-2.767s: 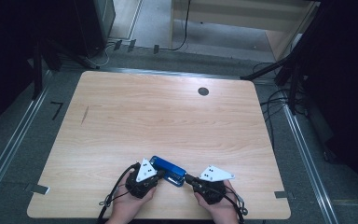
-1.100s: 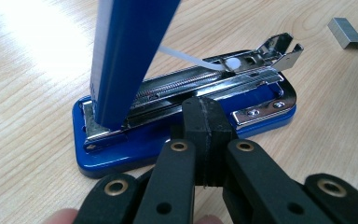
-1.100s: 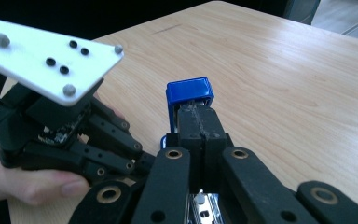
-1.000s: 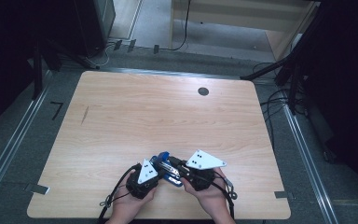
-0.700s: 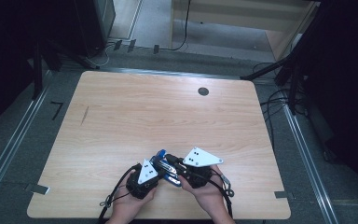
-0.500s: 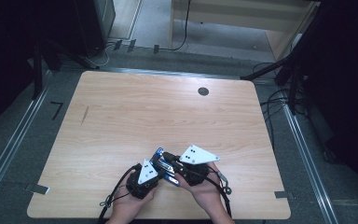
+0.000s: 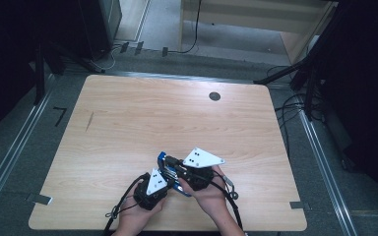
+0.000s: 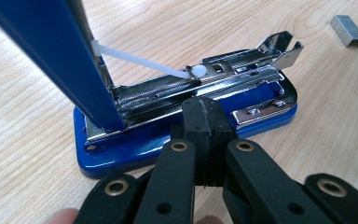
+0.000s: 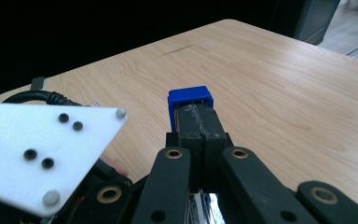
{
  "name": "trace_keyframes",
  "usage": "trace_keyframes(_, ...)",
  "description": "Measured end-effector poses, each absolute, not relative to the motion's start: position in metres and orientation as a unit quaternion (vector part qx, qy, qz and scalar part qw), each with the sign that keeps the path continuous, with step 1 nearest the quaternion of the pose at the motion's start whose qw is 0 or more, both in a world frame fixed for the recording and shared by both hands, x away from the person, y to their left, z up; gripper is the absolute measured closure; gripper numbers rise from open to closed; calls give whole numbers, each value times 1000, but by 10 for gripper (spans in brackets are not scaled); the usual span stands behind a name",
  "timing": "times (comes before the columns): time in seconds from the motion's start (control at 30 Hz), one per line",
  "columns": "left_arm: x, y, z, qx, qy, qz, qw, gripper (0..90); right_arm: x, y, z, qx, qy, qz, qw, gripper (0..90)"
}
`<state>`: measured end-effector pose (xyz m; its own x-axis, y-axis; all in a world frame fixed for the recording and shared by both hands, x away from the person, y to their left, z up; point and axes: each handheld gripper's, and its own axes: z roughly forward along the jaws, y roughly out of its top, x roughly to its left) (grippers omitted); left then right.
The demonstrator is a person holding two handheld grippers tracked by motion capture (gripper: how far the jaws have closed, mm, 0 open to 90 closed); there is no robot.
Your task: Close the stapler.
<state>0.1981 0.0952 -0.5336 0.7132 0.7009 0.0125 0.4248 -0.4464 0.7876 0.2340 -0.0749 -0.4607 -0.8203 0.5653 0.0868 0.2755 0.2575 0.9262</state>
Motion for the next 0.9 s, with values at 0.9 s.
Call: trace_keyframes(0.9, 198, 96, -533, 834, 336, 170, 402, 900, 258, -44, -480, 258, 809, 516, 115, 900)
